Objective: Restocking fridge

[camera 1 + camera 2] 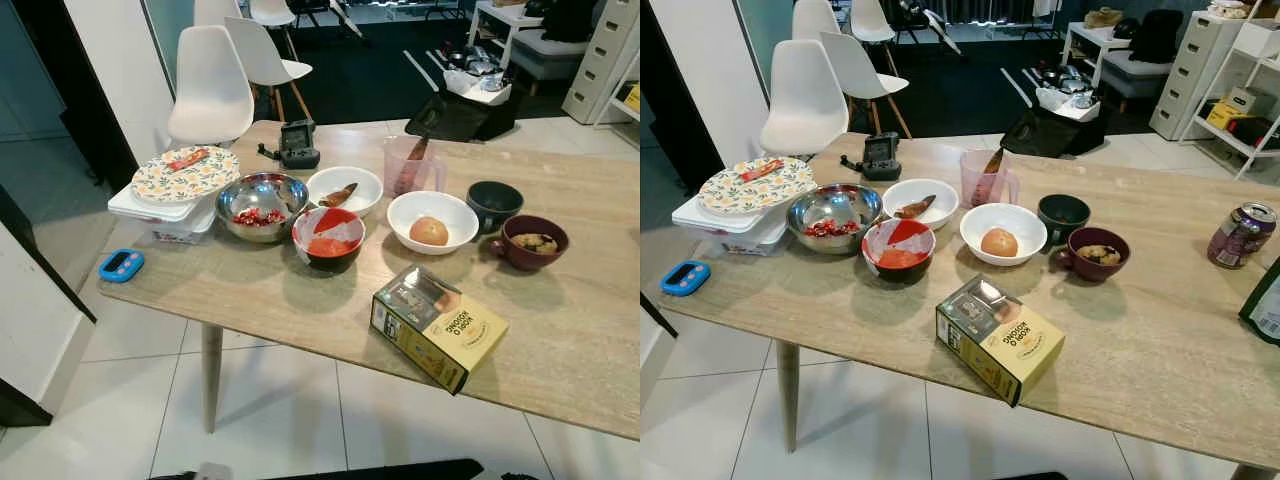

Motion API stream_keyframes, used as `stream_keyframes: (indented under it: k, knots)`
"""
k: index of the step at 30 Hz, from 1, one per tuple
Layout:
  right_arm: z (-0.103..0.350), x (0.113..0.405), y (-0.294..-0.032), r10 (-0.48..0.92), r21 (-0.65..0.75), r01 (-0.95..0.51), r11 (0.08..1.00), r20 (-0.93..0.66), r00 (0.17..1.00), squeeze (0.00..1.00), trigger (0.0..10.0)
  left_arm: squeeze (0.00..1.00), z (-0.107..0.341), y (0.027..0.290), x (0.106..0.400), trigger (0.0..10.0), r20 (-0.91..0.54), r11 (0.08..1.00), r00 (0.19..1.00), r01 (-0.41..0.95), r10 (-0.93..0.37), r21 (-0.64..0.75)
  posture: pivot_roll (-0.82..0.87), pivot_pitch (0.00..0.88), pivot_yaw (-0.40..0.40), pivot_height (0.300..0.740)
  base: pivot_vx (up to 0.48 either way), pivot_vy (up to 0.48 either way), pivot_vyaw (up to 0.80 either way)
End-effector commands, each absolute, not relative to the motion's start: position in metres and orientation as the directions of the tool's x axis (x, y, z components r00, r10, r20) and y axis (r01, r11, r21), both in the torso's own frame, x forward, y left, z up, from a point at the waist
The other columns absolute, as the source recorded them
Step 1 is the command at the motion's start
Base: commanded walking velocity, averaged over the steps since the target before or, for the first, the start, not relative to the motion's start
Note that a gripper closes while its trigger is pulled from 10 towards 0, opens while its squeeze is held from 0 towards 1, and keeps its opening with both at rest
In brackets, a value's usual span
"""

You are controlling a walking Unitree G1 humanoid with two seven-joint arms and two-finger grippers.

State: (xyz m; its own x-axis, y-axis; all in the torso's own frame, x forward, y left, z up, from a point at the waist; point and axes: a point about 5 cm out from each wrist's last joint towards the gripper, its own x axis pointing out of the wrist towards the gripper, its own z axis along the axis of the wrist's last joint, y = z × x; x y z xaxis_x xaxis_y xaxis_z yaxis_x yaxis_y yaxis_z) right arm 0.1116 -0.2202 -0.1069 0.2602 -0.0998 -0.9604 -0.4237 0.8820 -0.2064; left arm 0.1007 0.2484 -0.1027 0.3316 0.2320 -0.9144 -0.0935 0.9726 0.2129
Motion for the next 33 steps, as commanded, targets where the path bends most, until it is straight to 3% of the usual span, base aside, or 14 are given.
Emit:
stream_keyframes:
  k: [1,3,4,6,7,9,11,13,14,15,18,24,28,33]
  knots:
    - [-0.107,0.113,-0.220,-0.098,-0.208,-0.421,0.883,-0.958,0.268,0.00,10.0,0.00,-0.093,0.282,0.096,10.0,-0.864,0.897,0.313,-0.336,0.394,0.288,0.01,0.000,-0.008,0.740,0.000,0.000,0.00]
    - [-0.107,0.113,-0.220,-0.098,-0.207,-0.422,0.883,-0.959,0.267,0.00,10.0,0.00,-0.088,0.294,0.097,10.0,-0.837,0.851,0.307,-0.429,0.454,0.304,0.01,0.000,-0.007,0.740,0.000,0.000,0.00]
    - [-0.107,0.113,-0.220,-0.096,-0.206,-0.422,0.883,-0.959,0.267,0.00,10.0,0.00,-0.076,0.315,0.104,10.0,-0.777,0.772,0.315,-0.550,0.545,0.319,0.01,0.000,-0.007,0.740,0.000,0.000,0.00]
    - [-0.107,0.113,-0.220,-0.096,-0.206,-0.422,0.883,-0.959,0.267,0.00,10.0,0.00,-0.076,0.315,0.104,10.0,-0.777,0.772,0.315,-0.550,0.545,0.319,0.01,0.000,-0.007,0.740,0.000,0.000,0.00]
    - [-0.107,0.113,-0.219,-0.094,-0.204,-0.423,0.883,-0.959,0.267,0.00,10.0,0.00,-0.055,0.342,0.121,10.0,-0.675,0.658,0.345,-0.700,0.653,0.278,0.01,0.000,-0.006,0.740,0.000,0.000,0.00]
    - [-0.107,0.113,-0.219,-0.094,-0.204,-0.423,0.883,-0.959,0.266,0.00,10.0,0.00,-0.047,0.350,0.127,10.0,-0.641,0.618,0.352,-0.746,0.683,0.248,0.01,0.000,-0.006,0.740,0.000,0.000,0.00]
    - [-0.107,0.113,-0.219,-0.092,-0.202,-0.425,0.882,-0.960,0.266,0.00,10.0,0.00,-0.017,0.367,0.162,10.0,-0.505,0.573,0.450,-0.811,0.737,0.114,0.01,0.000,-0.005,0.740,0.000,0.000,0.00]
    - [-0.107,0.113,-0.219,-0.091,-0.202,-0.426,0.882,-0.960,0.265,0.00,10.0,0.00,0.000,0.371,0.182,10.0,-0.428,0.581,0.507,-0.812,0.749,0.056,0.02,0.000,-0.002,0.740,0.000,0.000,0.00]
    - [-0.107,0.113,-0.218,-0.090,-0.200,-0.427,0.882,-0.960,0.265,0.00,10.0,0.00,0.035,0.375,0.220,10.0,-0.265,0.620,0.599,-0.785,0.756,-0.006,0.01,0.000,0.001,0.740,0.000,0.000,0.00]
    - [-0.107,0.113,-0.218,-0.090,-0.200,-0.427,0.882,-0.960,0.265,0.00,10.0,0.00,0.035,0.375,0.220,10.0,-0.265,0.620,0.599,-0.785,0.756,-0.006,0.01,0.000,0.001,0.740,0.000,0.000,0.00]
    - [-0.107,0.113,-0.217,-0.087,-0.197,-0.424,0.884,-0.961,0.264,0.00,10.0,0.00,0.095,0.369,0.271,10.0,-0.002,0.692,0.693,-0.720,0.721,-0.045,0.00,0.000,0.004,0.740,0.000,0.000,0.00]
    - [-0.107,0.112,-0.217,-0.087,-0.194,-0.418,0.887,-0.961,0.261,0.00,10.0,0.00,0.173,0.354,0.310,10.0,0.325,0.780,0.734,-0.626,0.596,-0.017,-0.01,0.000,0.008,0.740,0.000,0.000,0.00]
    - [-0.108,0.110,-0.217,-0.089,-0.194,-0.417,0.888,-0.962,0.257,0.00,10.0,0.00,0.196,0.344,0.318,10.0,0.419,0.814,0.737,-0.580,0.530,-0.009,0.00,0.000,0.010,0.740,0.000,0.000,0.00]
    - [-0.109,0.106,-0.217,-0.089,-0.190,-0.417,0.889,-0.964,0.249,0.00,10.0,0.00,0.233,0.293,0.343,10.0,0.550,0.942,0.813,-0.308,0.190,0.130,0.00,0.000,0.012,0.740,0.000,0.000,0.00]
